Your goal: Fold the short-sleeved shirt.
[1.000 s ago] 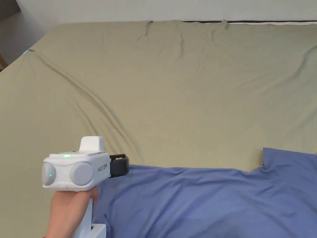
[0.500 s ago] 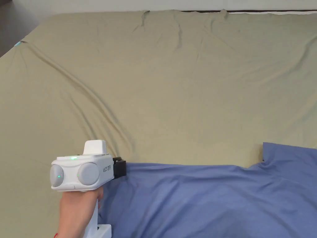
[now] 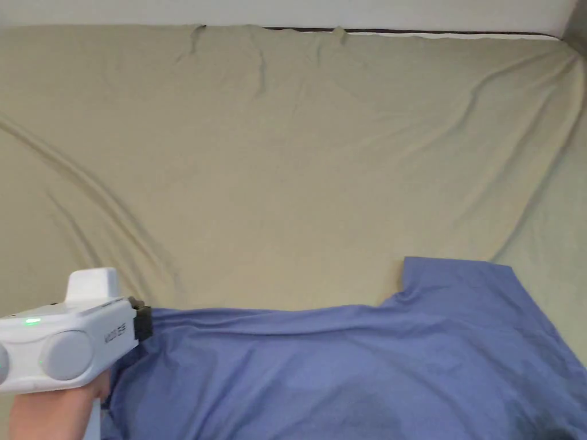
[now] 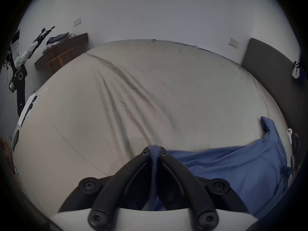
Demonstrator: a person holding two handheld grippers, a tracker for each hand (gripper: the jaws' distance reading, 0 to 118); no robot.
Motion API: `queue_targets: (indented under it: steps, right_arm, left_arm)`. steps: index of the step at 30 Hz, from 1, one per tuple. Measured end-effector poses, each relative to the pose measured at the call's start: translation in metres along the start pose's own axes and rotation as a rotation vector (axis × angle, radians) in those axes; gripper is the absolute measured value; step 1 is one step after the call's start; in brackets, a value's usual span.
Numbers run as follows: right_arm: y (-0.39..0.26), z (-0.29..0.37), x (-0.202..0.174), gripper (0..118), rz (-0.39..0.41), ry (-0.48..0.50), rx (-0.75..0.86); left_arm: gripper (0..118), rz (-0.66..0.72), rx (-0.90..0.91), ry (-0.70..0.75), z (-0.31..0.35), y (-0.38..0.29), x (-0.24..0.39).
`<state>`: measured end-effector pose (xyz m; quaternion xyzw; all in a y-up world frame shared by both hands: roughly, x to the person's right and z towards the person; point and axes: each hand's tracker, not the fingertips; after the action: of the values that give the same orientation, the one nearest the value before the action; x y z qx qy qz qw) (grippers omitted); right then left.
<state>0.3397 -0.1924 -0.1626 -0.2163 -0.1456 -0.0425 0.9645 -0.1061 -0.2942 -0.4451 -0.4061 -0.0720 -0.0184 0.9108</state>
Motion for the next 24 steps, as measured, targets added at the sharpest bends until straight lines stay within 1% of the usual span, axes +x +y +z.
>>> queue_targets:
  steps: [1,3,5,7,8,9,10,11,12,13,14,15,16,19,20,21,22,23,24]
  right_arm:
    - [0.002,-0.014,0.005,0,-0.009,-0.015,-0.037]
    - [0.004,-0.039,0.013,0,-0.011,-0.020,-0.047]
    - [0.005,-0.065,0.026,0,-0.023,-0.037,-0.097]
    - [0.007,-0.094,0.032,0,0.014,-0.046,-0.142]
    - [0.006,-0.106,0.037,0,0.018,-0.044,-0.186]
    - [0.006,-0.120,0.041,0,0.014,-0.021,-0.235]
    - [0.004,-0.138,0.048,10,-0.021,0.010,-0.283]
    - [0.001,-0.153,0.053,44,-0.048,0.019,-0.325]
    - [-0.003,-0.163,0.058,105,-0.058,0.013,-0.372]
    - [-0.008,-0.183,0.062,118,-0.044,0.005,-0.439]
    - [-0.016,-0.193,0.064,111,-0.030,0.067,-0.485]
    - [-0.022,-0.201,0.069,108,-0.077,0.018,-0.502]
    - [-0.026,-0.207,0.071,109,-0.044,-0.005,-0.480]
    - [-0.040,-0.227,0.074,109,-0.052,-0.010,-0.580]
    - [-0.025,-0.237,0.074,109,-0.051,-0.015,-0.609]
    - [-0.026,-0.242,0.075,108,-0.048,-0.025,-0.625]
    - [-0.027,-0.246,0.074,106,-0.019,-0.053,-0.658]
    - [-0.029,-0.248,0.073,103,0.003,-0.058,-0.679]
    - [-0.030,-0.250,0.072,103,0.009,-0.044,-0.695]
  left_arm:
    - [0,-0.002,0.007,-0.002,0.002,0.001,0.001]
    - [0,-0.016,0.026,0.015,0.008,0.003,0.001]
    - [0,-0.014,0.026,0.011,0.009,0.004,0.001]
    - [0,0.000,0.009,-0.005,0.009,0.003,0.001]
    - [0,-0.001,0.007,-0.006,0.010,0.003,0.002]
    - [0,-0.003,0.006,-0.007,0.010,0.003,0.002]
    - [0,-0.008,0.004,-0.006,0.009,0.004,0.002]
    - [0,-0.011,0.003,-0.004,0.009,0.004,0.002]
    - [0,-0.012,0.002,-0.003,0.009,0.005,0.002]
    - [0,-0.011,0.000,-0.005,0.009,0.005,0.002]
    - [0,-0.008,-0.003,-0.008,0.010,0.006,0.003]
    - [0,-0.008,-0.003,-0.008,0.010,0.006,0.003]
    - [0,-0.009,-0.004,-0.008,0.011,0.007,0.003]
    - [0,-0.013,-0.007,-0.006,0.013,0.011,0.005]
    - [0,-0.014,-0.008,-0.006,0.014,0.012,0.006]
    - [0,-0.014,-0.008,-0.006,0.014,0.012,0.006]
    - [0,-0.016,-0.009,-0.004,0.014,0.013,0.007]
    - [0,-0.020,-0.010,-0.002,0.012,0.013,0.008]
    - [0,-0.022,-0.012,-0.001,0.012,0.013,0.008]
